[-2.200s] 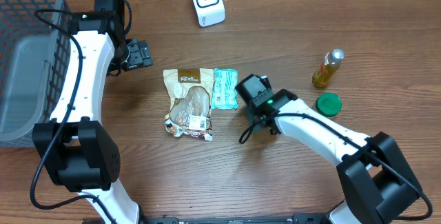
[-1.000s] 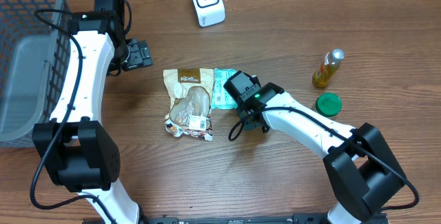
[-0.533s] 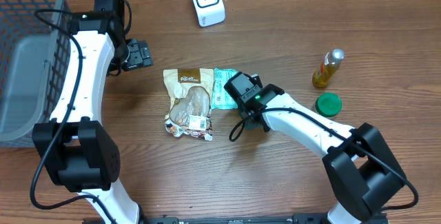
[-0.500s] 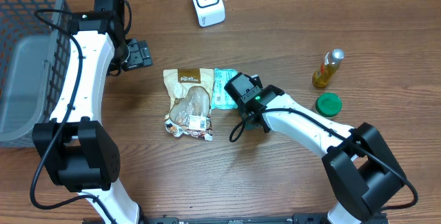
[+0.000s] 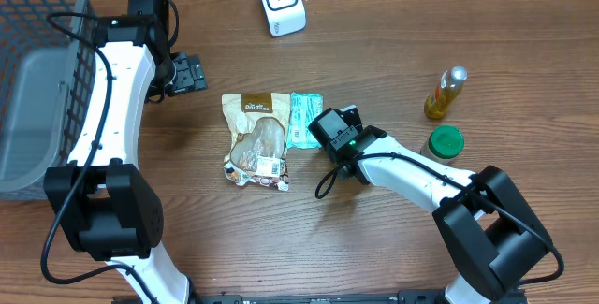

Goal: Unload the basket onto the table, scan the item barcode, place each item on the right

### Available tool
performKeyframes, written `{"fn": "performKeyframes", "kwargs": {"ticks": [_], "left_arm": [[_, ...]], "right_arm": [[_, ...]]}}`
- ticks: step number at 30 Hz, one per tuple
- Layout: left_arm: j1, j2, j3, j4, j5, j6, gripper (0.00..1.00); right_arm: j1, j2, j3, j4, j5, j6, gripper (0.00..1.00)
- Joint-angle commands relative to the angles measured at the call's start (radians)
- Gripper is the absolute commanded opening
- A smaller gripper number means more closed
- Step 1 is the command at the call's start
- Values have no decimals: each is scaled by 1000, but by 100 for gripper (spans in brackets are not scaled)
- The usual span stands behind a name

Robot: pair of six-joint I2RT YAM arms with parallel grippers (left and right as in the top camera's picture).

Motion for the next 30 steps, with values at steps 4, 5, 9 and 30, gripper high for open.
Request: {"fn": "performKeyframes", "kwargs": {"ticks": [4, 5, 9, 30], "left_arm": [[-7, -15, 16, 1, -13, 4, 99], [-7, -15, 16, 1, -13, 4, 100], [-7, -15, 16, 1, -13, 4, 100], [-7, -15, 16, 1, -13, 4, 99]], "right_arm": [[-6, 1, 54, -24, 19, 3, 31], [-6, 1, 71, -40, 19, 3, 33], [-6, 1, 96, -67, 20, 3, 36], [-60, 1, 10, 21, -117, -43, 26]]}}
